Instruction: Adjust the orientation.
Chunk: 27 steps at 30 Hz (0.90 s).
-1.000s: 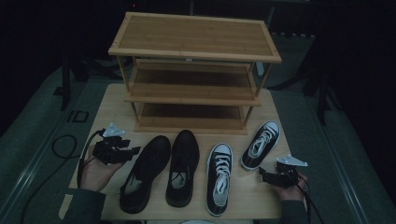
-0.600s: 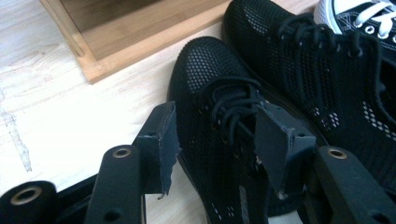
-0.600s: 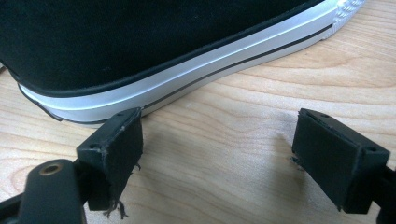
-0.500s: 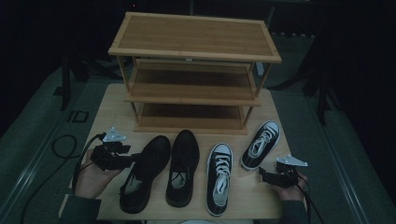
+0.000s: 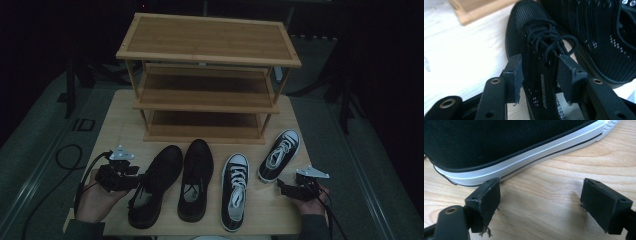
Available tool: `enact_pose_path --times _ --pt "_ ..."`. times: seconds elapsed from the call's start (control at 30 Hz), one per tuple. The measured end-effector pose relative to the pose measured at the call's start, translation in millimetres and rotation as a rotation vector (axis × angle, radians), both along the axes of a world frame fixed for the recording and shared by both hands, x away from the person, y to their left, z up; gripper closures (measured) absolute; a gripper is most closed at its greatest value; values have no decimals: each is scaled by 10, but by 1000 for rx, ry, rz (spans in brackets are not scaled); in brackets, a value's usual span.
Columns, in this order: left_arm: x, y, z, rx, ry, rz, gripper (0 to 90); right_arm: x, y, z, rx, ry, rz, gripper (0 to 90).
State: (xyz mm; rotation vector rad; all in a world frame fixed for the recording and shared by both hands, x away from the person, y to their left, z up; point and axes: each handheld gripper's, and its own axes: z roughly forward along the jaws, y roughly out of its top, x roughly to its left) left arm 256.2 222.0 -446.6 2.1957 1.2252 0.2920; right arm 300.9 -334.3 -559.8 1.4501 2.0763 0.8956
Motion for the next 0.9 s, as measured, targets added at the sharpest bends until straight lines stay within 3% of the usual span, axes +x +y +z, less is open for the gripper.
enact_pose_path --times 0.23,0.53,0.63,0.77,0.9 --pt "40 -65 -182 42 63 -2 629 3 2 0 0 0 -1 162" --pt "144 -158 -261 88 79 25 667 5 2 0 0 0 -1 163" --pt "202 -183 -332 60 100 41 754 6 2 0 0 0 0 163" --pt "203 -182 -329 50 86 75 835 6 2 0 0 0 0 163" --pt "201 -176 -331 37 82 87 843 6 2 0 0 0 0 163"
